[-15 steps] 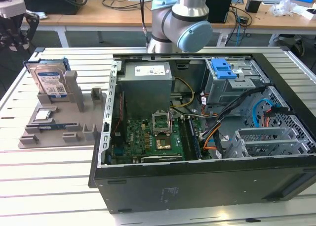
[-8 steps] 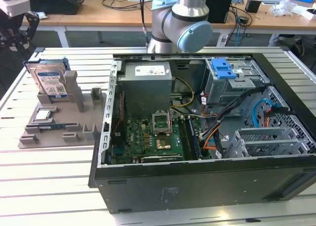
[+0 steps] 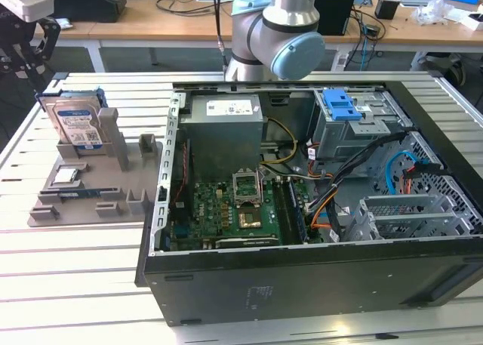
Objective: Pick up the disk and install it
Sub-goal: 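Pick up the disk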
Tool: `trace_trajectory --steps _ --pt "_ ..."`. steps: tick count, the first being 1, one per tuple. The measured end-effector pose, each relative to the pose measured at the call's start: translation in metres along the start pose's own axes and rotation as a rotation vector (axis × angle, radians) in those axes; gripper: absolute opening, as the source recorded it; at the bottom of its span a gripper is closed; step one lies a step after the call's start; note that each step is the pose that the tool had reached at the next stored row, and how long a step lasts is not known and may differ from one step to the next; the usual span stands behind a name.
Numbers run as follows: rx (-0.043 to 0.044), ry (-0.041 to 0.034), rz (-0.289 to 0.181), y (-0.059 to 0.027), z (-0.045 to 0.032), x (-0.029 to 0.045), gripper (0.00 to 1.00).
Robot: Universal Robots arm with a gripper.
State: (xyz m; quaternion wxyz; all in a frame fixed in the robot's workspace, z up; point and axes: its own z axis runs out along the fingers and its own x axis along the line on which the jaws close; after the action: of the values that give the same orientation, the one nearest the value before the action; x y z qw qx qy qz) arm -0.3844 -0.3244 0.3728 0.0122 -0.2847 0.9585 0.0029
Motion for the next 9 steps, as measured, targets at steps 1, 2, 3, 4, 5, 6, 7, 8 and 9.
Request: trace_trajectory --steps 1,2,3,4,5,6,7,8,9 --pt "-0.0002 0.0 -0.011 0.0 0.0 0.0 0.11" --pt "-0.0006 -0.0001 -0.024 0.0 0.0 0.0 0.11" --pt "-0.0009 0.0 -0.035 0.0 0.0 0.0 0.11" --pt "-0.0013 -0.0001 -0.053 0.0 0.0 0.0 0.11" --pt "-0.0016 -0.0001 -0.065 0.0 0.0 0.0 0.11" --pt "-0.0018 -0.0001 -0.074 0.0 0.0 0.0 0.11" --pt "-0.0021 -0.0002 -0.084 0.0 0.0 0.0 0.11" --pt "-0.0024 -0.0002 -0.095 0.0 0.0 0.0 0.11" --pt "-0.0028 -0.0002 -0.114 0.0 0.0 0.0 0.11"
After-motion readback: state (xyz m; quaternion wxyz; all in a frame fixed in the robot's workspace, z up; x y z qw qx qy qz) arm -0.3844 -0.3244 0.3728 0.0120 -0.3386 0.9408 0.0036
